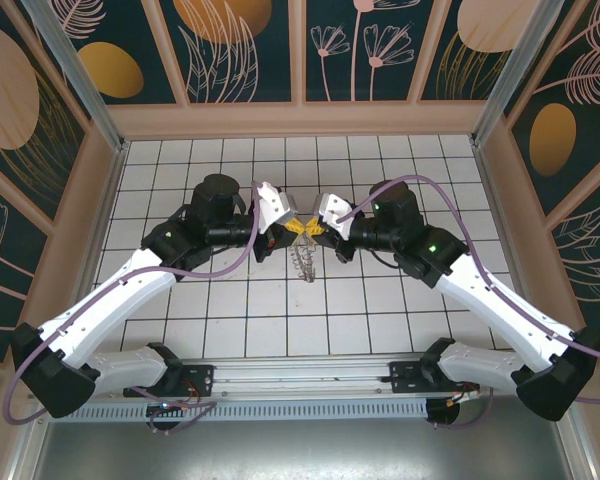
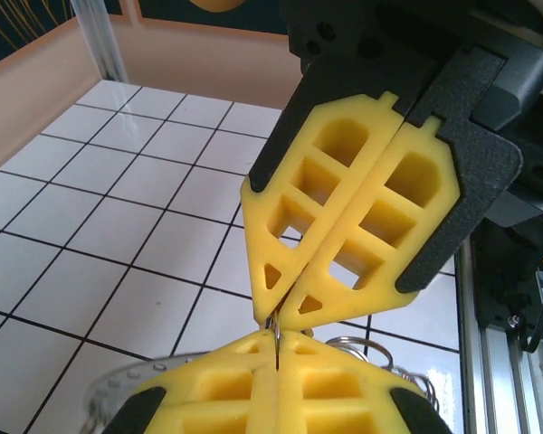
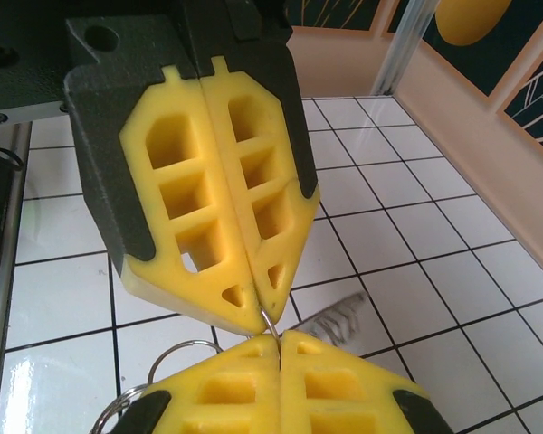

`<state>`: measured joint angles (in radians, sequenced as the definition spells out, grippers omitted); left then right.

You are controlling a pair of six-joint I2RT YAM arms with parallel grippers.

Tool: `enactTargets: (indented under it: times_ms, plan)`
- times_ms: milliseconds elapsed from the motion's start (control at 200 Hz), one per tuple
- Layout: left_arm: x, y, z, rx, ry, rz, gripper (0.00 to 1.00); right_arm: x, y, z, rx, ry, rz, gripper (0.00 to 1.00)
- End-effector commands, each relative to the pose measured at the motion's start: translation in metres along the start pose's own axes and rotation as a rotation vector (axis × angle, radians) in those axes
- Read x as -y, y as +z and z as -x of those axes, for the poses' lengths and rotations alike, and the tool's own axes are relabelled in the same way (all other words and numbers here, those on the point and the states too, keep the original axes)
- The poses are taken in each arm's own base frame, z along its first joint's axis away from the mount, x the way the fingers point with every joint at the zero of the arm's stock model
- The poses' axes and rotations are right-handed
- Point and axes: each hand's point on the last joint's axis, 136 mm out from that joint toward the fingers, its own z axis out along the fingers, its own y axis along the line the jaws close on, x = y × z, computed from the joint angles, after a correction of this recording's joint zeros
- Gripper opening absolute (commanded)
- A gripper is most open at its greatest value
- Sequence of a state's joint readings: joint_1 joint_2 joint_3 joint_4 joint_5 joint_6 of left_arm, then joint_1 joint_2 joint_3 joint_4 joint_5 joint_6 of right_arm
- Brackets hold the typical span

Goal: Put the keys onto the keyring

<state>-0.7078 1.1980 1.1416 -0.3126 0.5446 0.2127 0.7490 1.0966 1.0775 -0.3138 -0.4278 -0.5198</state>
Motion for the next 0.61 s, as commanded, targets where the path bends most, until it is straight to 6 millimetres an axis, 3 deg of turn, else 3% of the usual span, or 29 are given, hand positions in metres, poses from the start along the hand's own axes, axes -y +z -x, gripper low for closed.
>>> enactTargets:
  times_ms: [0,140,340,601]
  plan:
    - [0.006,-0.002,0.016,0.072,0.027,-0.029,0.0,0.0,-0.007,0.021,0.054,-0.044,-0.011,0.0]
    - [0.017,-0.013,0.038,0.186,0.044,-0.065,0.0,-0.002,-0.009,0.019,0.06,-0.033,-0.01,0.0]
    - [0.035,-0.024,0.057,0.311,0.061,-0.148,0.0,-0.008,-0.016,0.02,0.098,-0.007,-0.005,0.18]
    - [0.051,-0.037,0.067,0.394,0.095,-0.216,0.0,-0.006,-0.027,0.02,0.127,0.027,-0.029,0.14]
